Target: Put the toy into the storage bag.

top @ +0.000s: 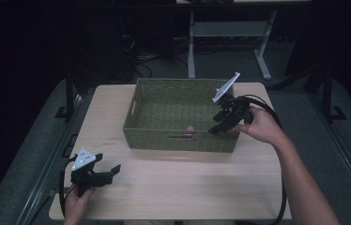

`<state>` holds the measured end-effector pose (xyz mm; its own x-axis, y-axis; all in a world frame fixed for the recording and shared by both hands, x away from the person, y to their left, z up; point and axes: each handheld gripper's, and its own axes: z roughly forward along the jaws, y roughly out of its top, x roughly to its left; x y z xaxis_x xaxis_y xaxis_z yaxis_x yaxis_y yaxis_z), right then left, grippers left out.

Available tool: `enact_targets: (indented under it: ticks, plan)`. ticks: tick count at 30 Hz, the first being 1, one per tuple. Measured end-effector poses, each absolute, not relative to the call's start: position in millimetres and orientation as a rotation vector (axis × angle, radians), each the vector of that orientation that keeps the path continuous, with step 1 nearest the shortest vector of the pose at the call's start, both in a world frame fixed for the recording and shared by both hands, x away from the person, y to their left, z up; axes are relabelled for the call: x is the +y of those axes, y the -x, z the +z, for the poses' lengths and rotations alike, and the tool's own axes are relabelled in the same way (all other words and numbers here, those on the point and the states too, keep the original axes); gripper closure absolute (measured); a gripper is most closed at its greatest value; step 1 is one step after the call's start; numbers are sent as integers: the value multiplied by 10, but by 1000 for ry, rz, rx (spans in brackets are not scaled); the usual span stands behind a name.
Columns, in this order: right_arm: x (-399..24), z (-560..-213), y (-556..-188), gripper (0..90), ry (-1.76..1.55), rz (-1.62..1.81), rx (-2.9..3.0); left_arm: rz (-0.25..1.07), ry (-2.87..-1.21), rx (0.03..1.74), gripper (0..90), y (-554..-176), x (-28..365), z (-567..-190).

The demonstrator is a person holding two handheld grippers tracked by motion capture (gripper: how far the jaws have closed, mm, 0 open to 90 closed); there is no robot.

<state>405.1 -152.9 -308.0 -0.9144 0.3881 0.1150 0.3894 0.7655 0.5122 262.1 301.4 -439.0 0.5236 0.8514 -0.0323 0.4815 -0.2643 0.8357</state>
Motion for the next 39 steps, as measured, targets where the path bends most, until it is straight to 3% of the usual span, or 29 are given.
enact_targets:
  ticks: [39]
  plan:
    - [-1639,-3353,-3537,323,621,-881,-2950,552,-1910,1089,134,-2619,3009,-4388]
